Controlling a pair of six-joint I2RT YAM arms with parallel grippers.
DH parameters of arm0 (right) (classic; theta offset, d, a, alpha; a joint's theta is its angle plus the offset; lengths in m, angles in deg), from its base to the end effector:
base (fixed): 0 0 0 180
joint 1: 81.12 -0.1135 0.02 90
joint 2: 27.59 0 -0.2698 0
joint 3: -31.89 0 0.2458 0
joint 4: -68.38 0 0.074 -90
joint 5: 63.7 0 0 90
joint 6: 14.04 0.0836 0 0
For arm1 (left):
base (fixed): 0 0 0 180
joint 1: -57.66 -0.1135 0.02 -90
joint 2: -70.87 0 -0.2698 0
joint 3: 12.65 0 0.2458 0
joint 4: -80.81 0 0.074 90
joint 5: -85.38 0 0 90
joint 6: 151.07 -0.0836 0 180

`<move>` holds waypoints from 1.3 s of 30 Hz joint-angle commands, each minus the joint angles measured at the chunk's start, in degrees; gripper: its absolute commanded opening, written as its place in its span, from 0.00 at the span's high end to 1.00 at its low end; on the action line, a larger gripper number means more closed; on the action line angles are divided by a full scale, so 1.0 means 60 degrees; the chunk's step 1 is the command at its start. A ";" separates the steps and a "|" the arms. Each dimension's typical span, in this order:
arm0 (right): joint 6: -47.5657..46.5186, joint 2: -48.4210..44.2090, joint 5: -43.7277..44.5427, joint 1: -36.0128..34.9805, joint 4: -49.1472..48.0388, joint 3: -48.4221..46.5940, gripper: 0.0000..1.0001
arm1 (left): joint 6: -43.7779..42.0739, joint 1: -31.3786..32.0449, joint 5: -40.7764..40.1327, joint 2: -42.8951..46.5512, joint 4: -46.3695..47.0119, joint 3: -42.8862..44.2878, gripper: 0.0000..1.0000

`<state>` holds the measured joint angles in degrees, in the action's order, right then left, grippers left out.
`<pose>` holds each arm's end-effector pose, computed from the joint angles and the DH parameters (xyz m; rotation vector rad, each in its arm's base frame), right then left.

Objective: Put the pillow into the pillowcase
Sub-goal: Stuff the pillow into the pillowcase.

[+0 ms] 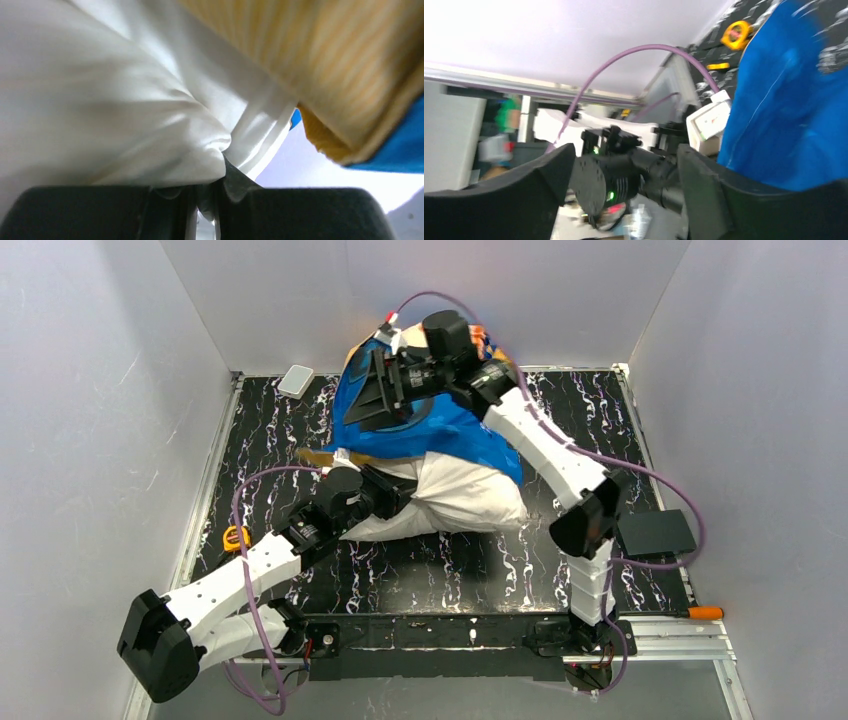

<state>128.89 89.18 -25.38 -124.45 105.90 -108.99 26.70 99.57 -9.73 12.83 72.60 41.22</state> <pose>0.3102 0.3828 0.4256 -0.6147 2.1259 1.8835 0.2103 -0.1788 0.2908 -0.8744 1.8764 -1.4669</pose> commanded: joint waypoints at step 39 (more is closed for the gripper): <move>-0.6680 -0.3341 0.3422 -0.0380 0.5337 0.0570 0.99 | -0.1479 -0.0029 -0.0195 0.0861 -0.3146 0.1693 1.00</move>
<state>82.09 77.57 15.93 -125.98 145.03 -109.83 22.66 99.35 -8.22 15.56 56.86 47.43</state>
